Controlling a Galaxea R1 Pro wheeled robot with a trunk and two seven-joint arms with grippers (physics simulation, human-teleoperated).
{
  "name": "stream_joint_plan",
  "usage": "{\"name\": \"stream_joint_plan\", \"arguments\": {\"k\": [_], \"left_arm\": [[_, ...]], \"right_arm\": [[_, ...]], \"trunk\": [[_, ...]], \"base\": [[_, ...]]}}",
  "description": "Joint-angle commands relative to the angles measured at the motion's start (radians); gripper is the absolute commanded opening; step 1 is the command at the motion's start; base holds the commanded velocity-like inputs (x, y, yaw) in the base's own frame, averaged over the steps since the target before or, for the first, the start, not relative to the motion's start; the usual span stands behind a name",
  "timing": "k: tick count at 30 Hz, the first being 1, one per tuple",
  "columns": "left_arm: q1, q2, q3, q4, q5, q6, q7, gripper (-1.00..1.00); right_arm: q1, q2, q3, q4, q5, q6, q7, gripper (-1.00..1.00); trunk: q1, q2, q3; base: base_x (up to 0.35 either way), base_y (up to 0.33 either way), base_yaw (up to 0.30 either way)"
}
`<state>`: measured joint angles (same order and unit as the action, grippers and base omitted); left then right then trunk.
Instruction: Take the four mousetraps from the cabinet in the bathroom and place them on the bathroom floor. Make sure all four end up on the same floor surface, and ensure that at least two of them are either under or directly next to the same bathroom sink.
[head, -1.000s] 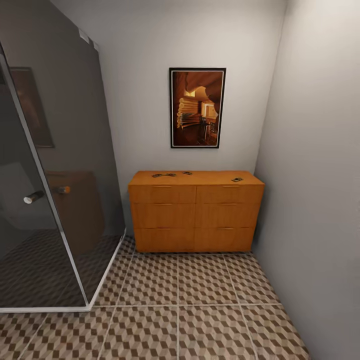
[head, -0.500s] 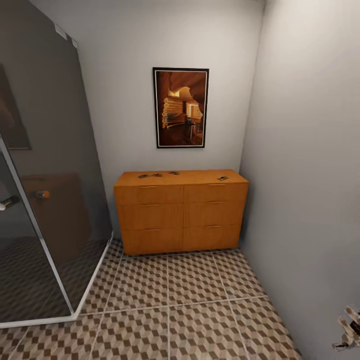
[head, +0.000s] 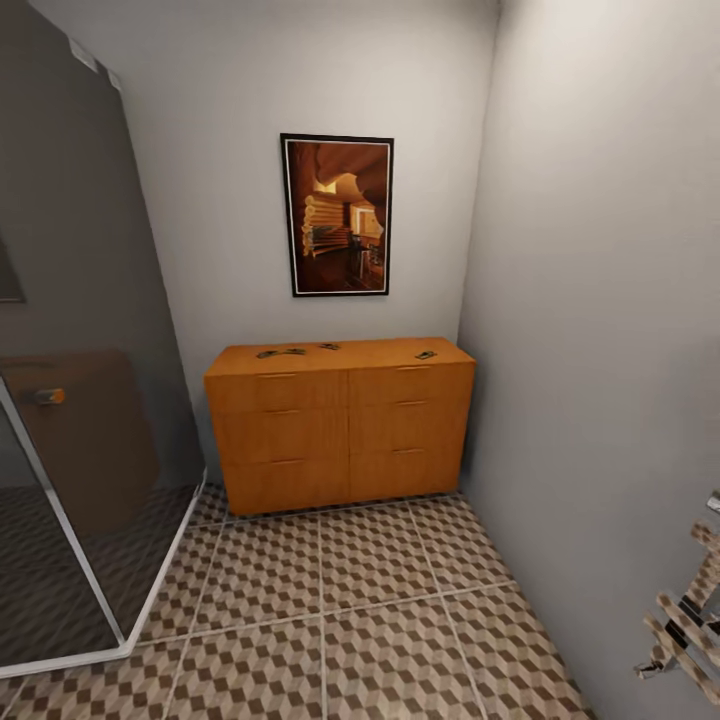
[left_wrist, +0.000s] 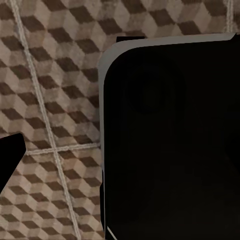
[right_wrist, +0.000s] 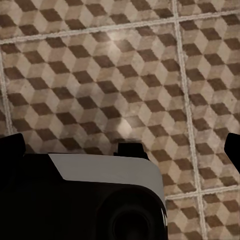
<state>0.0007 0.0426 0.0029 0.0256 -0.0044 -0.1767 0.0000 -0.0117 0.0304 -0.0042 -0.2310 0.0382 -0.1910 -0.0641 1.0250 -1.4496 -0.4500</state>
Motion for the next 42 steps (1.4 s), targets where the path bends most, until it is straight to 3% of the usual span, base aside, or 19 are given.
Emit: {"name": "stream_joint_plan", "arguments": {"k": [1, 8, 18, 25, 42], "left_arm": [[-0.001, -0.001, 0.0, 0.002, -0.001, -0.006, 0.0, 1.0], [-0.001, -0.004, 0.001, 0.002, 0.001, -0.006, -0.003, 1.0], [-0.001, -0.051, 0.003, -0.003, 0.001, -0.008, -0.006, 1.0], [-0.001, -0.049, 0.006, -0.027, 0.0, -0.01, -0.006, 1.0], [-0.001, -0.047, 0.008, -0.036, 0.001, -0.01, -0.005, 1.0]], "right_arm": [[-0.001, 0.0, 0.0, 0.001, 0.004, -0.003, -0.005, 1.0], [-0.001, 0.001, 0.0, 0.001, 0.005, -0.002, -0.005, 1.0], [-0.001, 0.002, 0.001, 0.001, 0.004, -0.002, -0.004, 1.0], [-0.001, 0.001, 0.0, 0.001, 0.005, -0.002, -0.005, 1.0], [-0.001, 0.0, 0.0, 0.001, 0.005, -0.004, -0.005, 1.0]], "trunk": [[0.0, 0.0, -0.001], [0.0, 0.0, -0.001], [0.0, 0.0, -0.001], [0.0, 0.0, -0.001], [0.0, 0.0, -0.001]], "base": [[0.0, 0.0, -0.03], [0.0, 0.0, -0.009], [0.0, 0.0, 0.0], [0.105, 0.0, 0.0], [0.323, 0.0, 0.0]]}}
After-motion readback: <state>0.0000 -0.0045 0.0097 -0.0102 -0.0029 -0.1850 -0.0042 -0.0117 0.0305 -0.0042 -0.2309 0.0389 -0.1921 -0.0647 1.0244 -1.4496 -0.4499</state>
